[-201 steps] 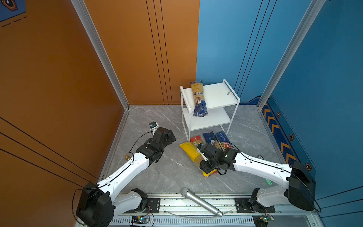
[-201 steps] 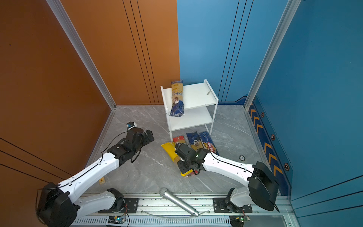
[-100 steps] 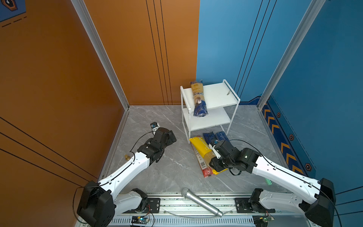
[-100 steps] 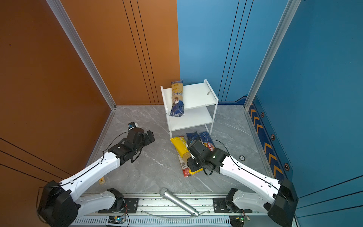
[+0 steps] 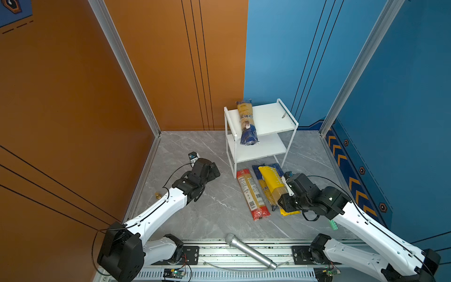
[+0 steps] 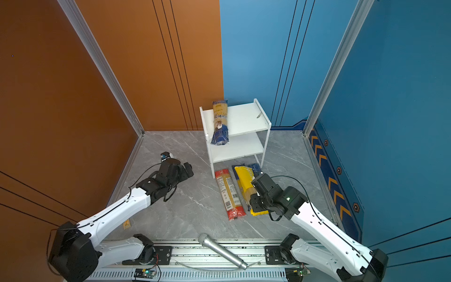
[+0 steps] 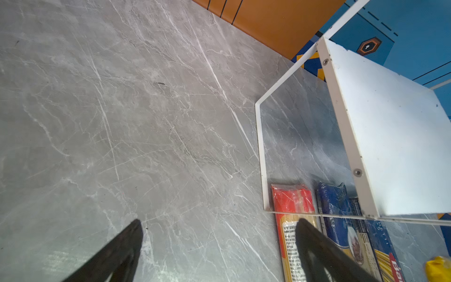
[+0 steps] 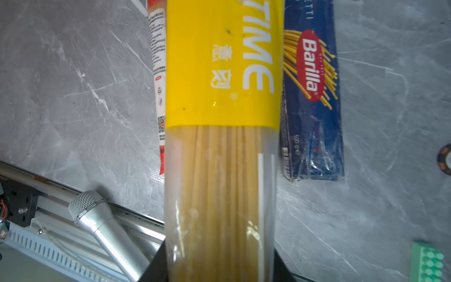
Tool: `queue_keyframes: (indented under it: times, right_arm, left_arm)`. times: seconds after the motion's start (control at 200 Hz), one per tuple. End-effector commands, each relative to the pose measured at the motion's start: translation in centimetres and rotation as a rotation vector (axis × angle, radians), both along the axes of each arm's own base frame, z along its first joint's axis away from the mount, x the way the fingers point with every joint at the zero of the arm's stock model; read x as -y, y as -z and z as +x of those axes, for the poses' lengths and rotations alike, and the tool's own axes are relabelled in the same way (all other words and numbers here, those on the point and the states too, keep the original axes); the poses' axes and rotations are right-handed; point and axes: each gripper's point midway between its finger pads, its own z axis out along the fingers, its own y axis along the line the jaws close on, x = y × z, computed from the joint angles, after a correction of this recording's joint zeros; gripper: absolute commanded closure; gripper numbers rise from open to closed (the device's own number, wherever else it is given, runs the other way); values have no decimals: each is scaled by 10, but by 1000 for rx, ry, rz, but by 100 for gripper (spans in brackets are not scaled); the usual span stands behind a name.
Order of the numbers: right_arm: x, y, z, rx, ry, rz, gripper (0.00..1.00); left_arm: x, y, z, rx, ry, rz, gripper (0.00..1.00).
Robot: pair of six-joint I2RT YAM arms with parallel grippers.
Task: Arrange pasta packages on shelves
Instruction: Place the pasta bag on the shelf.
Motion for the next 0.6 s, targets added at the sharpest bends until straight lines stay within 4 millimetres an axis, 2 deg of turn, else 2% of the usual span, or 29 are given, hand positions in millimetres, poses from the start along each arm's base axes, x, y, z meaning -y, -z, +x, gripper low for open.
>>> queue_keyframes:
  times: [0.0, 0.275, 0.416, 0.591]
  right_arm:
    - [22, -38, 15, 130, 132, 27, 100]
    - [84, -65, 11, 216, 388, -28, 100]
    - [97, -85, 14, 262, 434, -11, 100]
    - [101, -106, 27, 284, 436, -22, 100]
  left_arm:
    - [4, -9, 5, 11, 4, -25, 2]
    - [7, -6, 8, 1, 15, -26, 2]
    - [8, -7, 7, 0, 24, -25, 2]
    - [8, -4, 5, -10, 30, -21, 2]
